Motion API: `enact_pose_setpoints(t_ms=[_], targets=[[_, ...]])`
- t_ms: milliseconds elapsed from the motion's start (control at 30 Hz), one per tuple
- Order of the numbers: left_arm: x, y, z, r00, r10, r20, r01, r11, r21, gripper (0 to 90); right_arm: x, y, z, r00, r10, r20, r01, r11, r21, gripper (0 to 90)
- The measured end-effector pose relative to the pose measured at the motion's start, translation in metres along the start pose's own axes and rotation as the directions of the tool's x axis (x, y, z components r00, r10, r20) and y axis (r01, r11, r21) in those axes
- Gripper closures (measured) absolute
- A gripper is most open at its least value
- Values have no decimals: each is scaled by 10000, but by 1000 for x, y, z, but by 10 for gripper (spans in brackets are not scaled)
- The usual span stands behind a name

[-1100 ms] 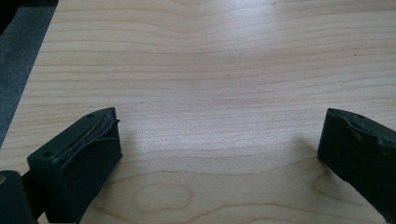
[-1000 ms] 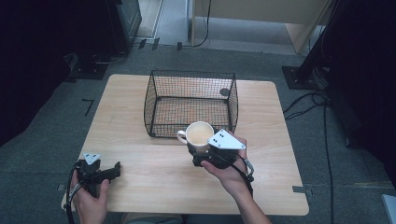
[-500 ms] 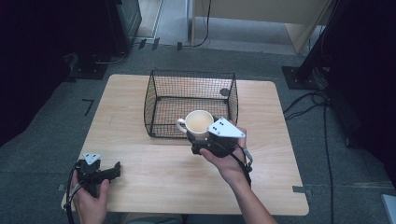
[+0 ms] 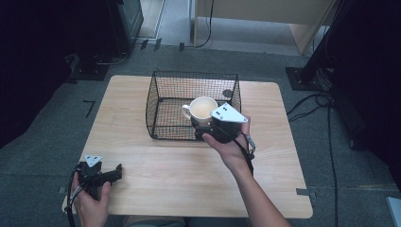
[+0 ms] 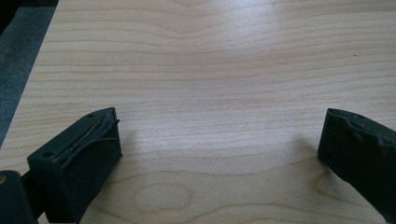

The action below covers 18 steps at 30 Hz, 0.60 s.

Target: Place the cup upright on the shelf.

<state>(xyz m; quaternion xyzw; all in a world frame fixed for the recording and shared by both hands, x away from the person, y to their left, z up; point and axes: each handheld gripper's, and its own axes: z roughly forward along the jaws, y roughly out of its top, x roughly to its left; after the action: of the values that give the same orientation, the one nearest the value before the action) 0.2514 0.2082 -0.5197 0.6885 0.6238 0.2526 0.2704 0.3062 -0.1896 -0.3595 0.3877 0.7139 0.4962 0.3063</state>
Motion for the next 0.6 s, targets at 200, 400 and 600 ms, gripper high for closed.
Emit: enact_pose_setpoints(t_ms=[200, 400, 600], targets=[[0, 0, 0, 10000, 3, 3, -3, 10000, -3, 0, -8, 9, 13, 9999, -20, 170, 20, 10000, 8, 95], [0, 0, 0, 10000, -1, -2, 1, 10000, -5, 0, -19, 11, 34, 9992, 124, 390, -132, 9997, 195, 95], [0, 0, 0, 10000, 6, 6, -6, 10000, 13, 0, -30, 10, 55, 9979, 435, 486, -459, 9977, 489, 95]])
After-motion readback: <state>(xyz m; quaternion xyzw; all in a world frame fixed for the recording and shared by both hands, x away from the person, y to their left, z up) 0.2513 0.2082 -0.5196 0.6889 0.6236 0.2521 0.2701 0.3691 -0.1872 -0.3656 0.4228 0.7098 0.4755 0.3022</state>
